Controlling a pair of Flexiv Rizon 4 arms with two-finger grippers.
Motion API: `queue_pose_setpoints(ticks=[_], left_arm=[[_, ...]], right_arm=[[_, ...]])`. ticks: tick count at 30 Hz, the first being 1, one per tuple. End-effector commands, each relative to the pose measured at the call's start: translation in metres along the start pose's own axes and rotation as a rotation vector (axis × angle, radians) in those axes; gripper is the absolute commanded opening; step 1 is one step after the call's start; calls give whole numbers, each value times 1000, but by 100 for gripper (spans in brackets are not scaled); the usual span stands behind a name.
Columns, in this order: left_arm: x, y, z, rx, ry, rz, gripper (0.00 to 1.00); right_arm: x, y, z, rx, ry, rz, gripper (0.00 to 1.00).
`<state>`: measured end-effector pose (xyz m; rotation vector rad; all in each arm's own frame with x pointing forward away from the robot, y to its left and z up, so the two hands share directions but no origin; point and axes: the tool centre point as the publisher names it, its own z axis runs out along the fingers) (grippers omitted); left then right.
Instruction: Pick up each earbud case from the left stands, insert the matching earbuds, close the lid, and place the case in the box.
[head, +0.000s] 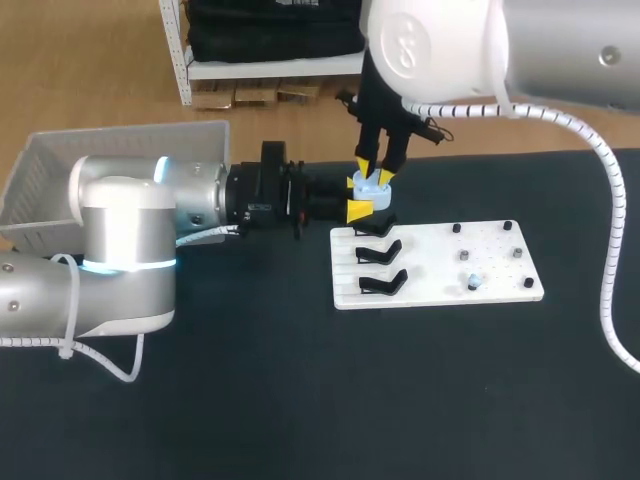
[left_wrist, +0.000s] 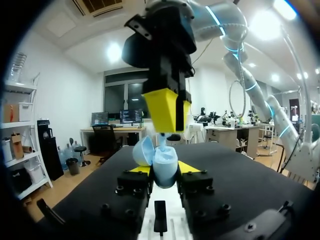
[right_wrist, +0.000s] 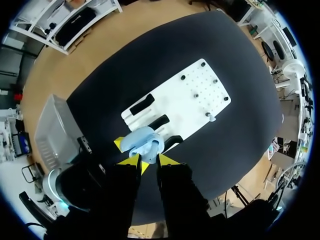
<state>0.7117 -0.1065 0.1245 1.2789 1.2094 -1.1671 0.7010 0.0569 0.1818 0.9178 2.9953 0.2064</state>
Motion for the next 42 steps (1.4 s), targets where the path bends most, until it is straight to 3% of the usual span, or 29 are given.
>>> queue_pose_setpoints(ticks=[1,19,21,26,32,34,39,42], left_arm=[[0,-3,0,-8,-3,4,0],[0,-3,0,-8,-3,4,0],[0,-3,0,-8,-3,4,0],[0,-3,0,-8,-3,4,0],[0,-3,0,-8,-3,4,0],[0,-3,0,-8,-3,4,0],[0,-3,0,-8,-3,4,0],[0,-3,0,-8,-3,4,0]], right_arm=[[-1,0,1,-3,-4,6,0],[-4,-4,8,7,4,21,0],[-4,-4,8,5,4,21,24],[-3,-4,8,-3,6,19,49],[5,-13,-12,-56,-1,-3,36],[9,-21,-22,-100,4,-38,36],[16,-47,-28,-177,23,-257,37],[11,-69,-22,-173,8,-344,29]])
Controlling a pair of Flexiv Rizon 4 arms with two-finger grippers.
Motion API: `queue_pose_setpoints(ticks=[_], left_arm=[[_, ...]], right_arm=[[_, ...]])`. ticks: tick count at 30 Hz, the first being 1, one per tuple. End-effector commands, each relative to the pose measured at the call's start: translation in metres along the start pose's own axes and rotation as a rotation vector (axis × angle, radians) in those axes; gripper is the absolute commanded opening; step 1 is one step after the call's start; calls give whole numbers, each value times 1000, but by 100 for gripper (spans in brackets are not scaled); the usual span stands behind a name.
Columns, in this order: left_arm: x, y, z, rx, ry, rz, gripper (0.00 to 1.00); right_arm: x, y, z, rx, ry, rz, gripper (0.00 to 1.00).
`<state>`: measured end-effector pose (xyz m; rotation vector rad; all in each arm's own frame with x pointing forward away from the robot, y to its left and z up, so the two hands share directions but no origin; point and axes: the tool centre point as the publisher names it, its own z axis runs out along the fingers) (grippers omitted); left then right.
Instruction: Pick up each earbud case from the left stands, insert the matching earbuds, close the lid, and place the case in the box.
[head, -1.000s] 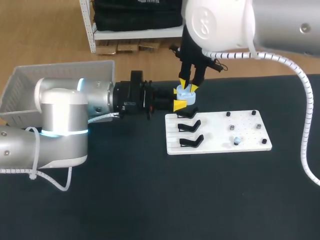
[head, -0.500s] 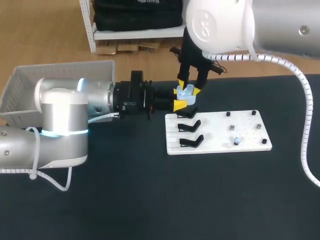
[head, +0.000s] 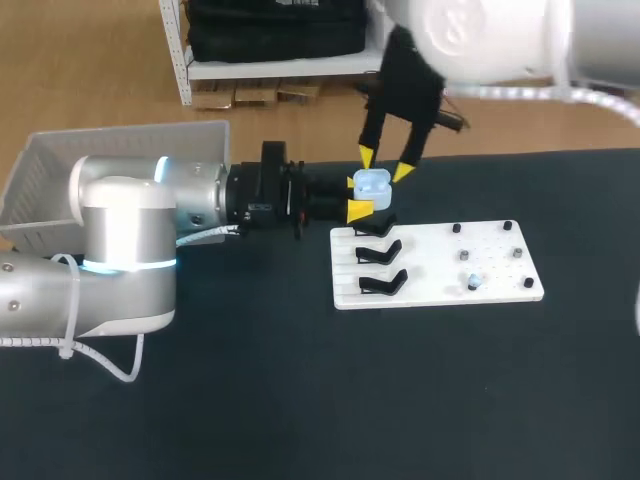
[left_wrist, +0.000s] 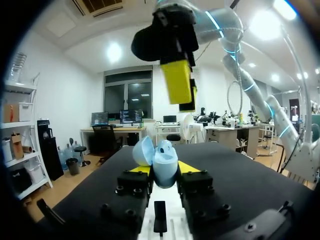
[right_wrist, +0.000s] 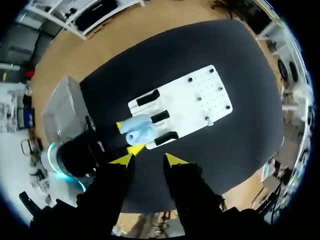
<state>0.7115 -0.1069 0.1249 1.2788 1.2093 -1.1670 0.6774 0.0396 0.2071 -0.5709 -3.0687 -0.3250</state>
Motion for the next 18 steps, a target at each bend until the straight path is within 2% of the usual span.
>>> queue_pose_setpoints(ticks=[1,4,7,12,16,18], left_arm=[[0,-3,0,-8,-2,4,0],[0,-3,0,-8,-2,4,0],[0,-3,0,-8,-2,4,0],[0,-3,0,-8,-2,4,0],[0,-3,0,-8,-2,4,0],[0,-3,0,-8,-2,4,0]], right_arm=[[11,-51,4,-96,-45,-153,27],[14,-70,8,-115,-58,-251,31],[13,-87,17,-79,-106,-330,39],[8,-112,34,-37,-125,-363,38],[5,-125,47,5,-128,-400,39],[4,-128,52,-1,-122,-419,38]])
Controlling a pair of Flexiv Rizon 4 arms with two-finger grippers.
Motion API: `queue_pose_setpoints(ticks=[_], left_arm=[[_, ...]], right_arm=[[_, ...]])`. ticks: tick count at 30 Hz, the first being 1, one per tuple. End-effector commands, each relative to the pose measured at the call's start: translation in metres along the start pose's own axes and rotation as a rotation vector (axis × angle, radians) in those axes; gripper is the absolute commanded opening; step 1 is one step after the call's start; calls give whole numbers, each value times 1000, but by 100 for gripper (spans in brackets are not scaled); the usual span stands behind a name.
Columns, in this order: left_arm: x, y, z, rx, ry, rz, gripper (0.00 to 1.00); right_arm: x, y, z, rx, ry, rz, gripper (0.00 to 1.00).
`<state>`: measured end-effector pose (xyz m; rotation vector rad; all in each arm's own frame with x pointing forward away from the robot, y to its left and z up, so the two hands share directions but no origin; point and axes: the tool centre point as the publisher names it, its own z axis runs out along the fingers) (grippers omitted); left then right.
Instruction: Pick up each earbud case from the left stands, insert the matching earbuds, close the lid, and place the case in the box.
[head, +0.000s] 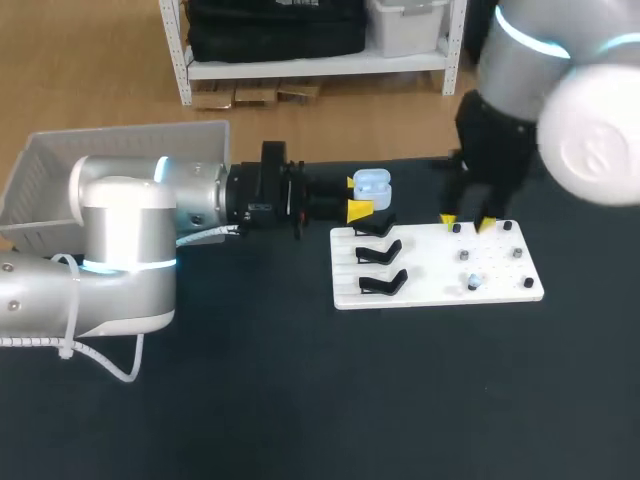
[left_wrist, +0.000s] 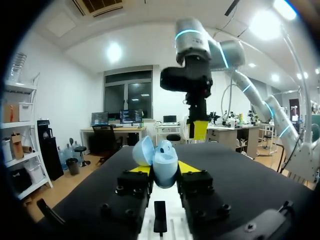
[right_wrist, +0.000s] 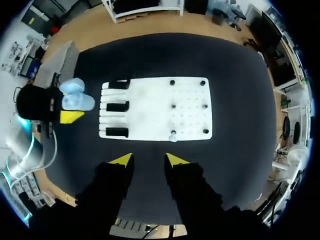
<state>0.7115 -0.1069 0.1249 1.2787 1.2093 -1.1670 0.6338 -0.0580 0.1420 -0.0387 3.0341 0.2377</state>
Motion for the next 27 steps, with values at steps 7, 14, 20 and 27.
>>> queue_pose_setpoints(ticks=[7,14,20,27], left_arm=[[0,-2,0,-8,-2,4,0],[0,-2,0,-8,-2,4,0],[0,-2,0,-8,-2,4,0],[0,-2,0,-8,-2,4,0]], right_arm=[[4,-22,40,60,-40,-6,43],[5,-24,61,144,-38,109,46],[11,-28,71,140,-22,108,44],[12,-32,79,152,-22,117,42]])
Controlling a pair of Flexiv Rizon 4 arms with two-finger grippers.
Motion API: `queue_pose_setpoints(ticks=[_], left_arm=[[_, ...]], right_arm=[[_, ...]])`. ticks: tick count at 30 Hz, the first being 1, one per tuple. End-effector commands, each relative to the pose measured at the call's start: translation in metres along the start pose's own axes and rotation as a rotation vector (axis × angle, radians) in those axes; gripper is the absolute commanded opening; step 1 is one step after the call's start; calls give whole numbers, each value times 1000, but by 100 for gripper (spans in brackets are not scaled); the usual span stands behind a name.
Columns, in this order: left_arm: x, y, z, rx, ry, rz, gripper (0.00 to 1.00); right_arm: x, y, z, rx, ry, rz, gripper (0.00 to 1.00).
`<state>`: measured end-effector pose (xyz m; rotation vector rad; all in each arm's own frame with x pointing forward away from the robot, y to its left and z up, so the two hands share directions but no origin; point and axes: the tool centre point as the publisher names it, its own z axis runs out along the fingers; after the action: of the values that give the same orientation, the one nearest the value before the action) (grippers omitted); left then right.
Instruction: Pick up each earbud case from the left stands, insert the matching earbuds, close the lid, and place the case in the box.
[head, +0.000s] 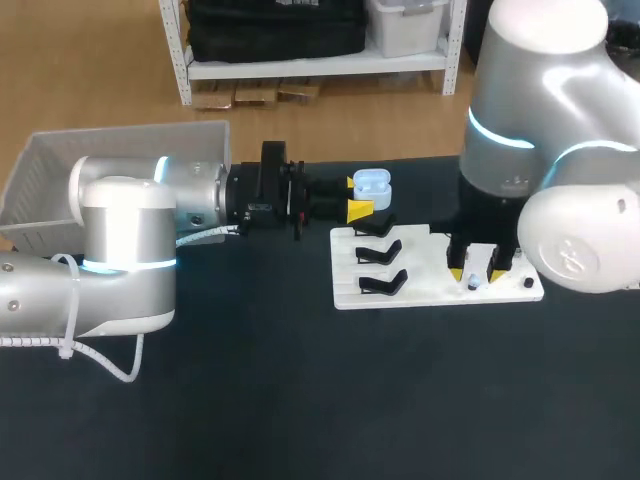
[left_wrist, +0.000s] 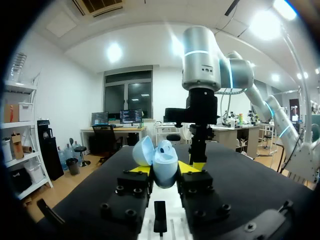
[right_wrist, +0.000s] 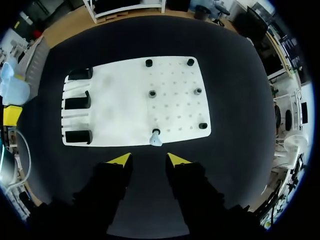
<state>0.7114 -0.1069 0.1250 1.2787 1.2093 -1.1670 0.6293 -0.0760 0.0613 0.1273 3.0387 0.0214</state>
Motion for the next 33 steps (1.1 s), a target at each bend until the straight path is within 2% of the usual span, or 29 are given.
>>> queue_pose_setpoints(ticks=[1,13,33], left_arm=[[1,-2,0,-8,-2,4,0],[1,-2,0,-8,-2,4,0],[1,-2,0,-8,-2,4,0]], right_arm=[[-2,-2,5,4,-15,23,41],[-5,1,17,-9,-23,55,41],[-10,-5,32,-4,-11,105,35]])
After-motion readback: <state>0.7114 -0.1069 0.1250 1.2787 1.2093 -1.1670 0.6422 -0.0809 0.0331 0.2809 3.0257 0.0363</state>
